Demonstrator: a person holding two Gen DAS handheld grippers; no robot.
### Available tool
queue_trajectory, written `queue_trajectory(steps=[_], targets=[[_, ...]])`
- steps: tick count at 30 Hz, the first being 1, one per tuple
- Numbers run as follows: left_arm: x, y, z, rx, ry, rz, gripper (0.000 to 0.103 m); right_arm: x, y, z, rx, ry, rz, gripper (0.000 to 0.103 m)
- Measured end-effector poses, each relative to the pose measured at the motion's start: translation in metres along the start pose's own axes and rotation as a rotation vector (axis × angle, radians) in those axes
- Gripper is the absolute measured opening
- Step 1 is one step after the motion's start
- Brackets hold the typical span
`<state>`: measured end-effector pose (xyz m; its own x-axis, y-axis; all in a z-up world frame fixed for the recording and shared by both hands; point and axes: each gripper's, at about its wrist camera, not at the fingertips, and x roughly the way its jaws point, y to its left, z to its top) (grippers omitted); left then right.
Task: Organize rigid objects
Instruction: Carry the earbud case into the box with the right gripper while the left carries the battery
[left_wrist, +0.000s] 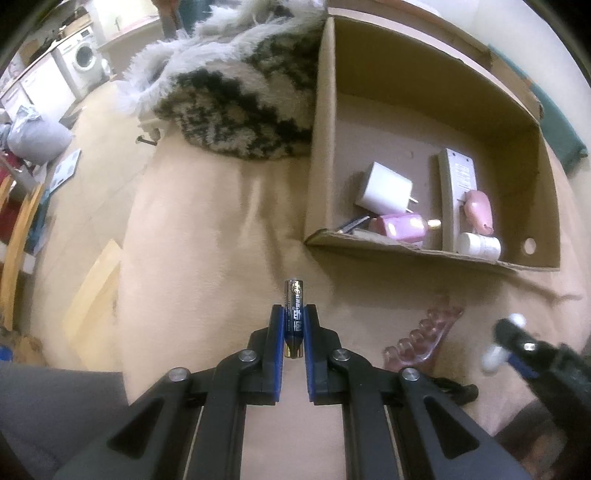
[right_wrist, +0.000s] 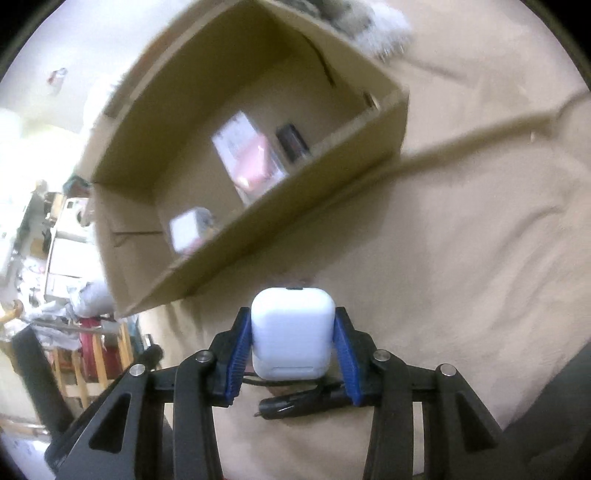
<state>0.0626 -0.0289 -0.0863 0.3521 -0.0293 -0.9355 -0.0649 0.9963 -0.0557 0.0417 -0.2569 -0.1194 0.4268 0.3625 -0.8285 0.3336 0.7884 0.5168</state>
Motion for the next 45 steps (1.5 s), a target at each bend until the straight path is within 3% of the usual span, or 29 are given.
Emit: queue_trajectory(steps=[10,16,22,32,39,45], targets=[[-0.037,0.002,0.001,-0.003,-0.149,0.02,0.009,-0.059,0.043,0.003,-0.215,-0.183,0.048,0.045],[-0.059,0.0,0.01,-0.006,-0.222,0.0,0.009,-0.09,0.053,0.028,-0.301,-0.263,0.068,0.045],[-0.074,-0.018,0.025,0.028,-0.251,-0.031,0.009,-0.095,0.053,0.065,-0.343,-0.293,0.061,0.045],[-0.065,-0.041,0.071,0.059,-0.258,-0.028,0.009,-0.067,0.052,0.118,-0.363,-0.279,0.047,0.045],[-0.036,-0.07,0.095,0.156,-0.244,-0.014,0.009,-0.032,0.057,0.129,-0.391,-0.195,0.008,0.045],[-0.005,-0.074,0.091,0.165,-0.186,-0.04,0.009,0.002,0.061,0.123,-0.434,-0.082,-0.061,0.045]])
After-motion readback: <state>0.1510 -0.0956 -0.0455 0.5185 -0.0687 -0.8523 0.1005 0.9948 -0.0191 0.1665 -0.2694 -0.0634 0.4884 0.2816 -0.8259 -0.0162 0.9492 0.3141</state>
